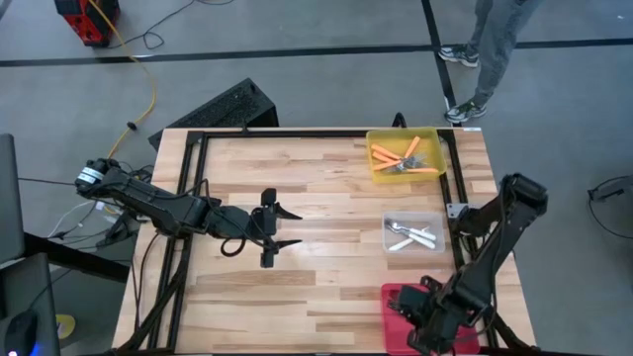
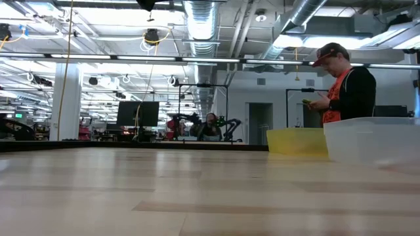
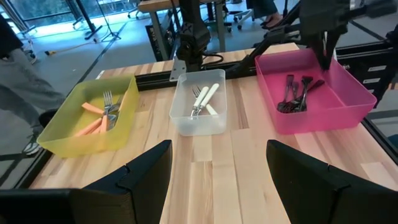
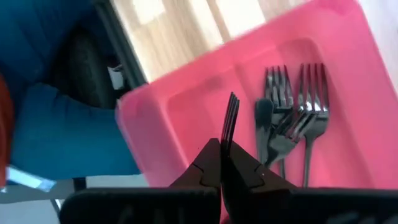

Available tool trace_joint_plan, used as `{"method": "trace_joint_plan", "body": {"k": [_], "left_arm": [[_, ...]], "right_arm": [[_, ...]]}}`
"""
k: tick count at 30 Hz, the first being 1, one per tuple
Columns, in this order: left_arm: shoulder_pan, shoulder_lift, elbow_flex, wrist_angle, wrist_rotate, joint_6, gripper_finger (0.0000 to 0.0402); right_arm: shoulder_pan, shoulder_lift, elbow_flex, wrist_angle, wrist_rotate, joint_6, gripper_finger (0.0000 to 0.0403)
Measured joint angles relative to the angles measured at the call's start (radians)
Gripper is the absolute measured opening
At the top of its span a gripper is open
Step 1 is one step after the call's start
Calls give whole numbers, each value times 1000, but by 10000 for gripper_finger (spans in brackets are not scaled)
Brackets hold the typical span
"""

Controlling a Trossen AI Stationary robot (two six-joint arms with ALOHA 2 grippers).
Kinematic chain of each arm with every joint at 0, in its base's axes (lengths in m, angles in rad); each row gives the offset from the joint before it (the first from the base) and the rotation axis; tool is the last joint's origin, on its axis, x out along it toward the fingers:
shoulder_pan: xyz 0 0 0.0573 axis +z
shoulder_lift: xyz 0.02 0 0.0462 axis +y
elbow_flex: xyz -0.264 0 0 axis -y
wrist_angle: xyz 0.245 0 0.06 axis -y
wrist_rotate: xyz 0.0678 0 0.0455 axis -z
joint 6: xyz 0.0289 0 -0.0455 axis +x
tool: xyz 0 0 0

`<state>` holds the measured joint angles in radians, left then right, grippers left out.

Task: Sort silverware by color (type)
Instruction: Put the black fork into the red bin, then return to Home Position

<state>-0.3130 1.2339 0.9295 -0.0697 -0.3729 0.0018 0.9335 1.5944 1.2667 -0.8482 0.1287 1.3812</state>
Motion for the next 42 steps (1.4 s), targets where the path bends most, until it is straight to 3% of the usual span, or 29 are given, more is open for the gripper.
{"method": "trace_joint_plan", "body": {"k": [13,20,33,42], "left_arm": [[0,0,0,-1,0,-11,247],[0,0,0,-1,0,-11,247],[0,0,0,0,0,-11,247],[-10,-18,52,18,-2,-85,247]], "right_arm": [[7,-28,-244,189,1,53,21],[7,-39,-370,388,-12,63,23],[-3,-39,-383,390,-3,62,137],[-92,-188,-367,389,19,-163,158]]}}
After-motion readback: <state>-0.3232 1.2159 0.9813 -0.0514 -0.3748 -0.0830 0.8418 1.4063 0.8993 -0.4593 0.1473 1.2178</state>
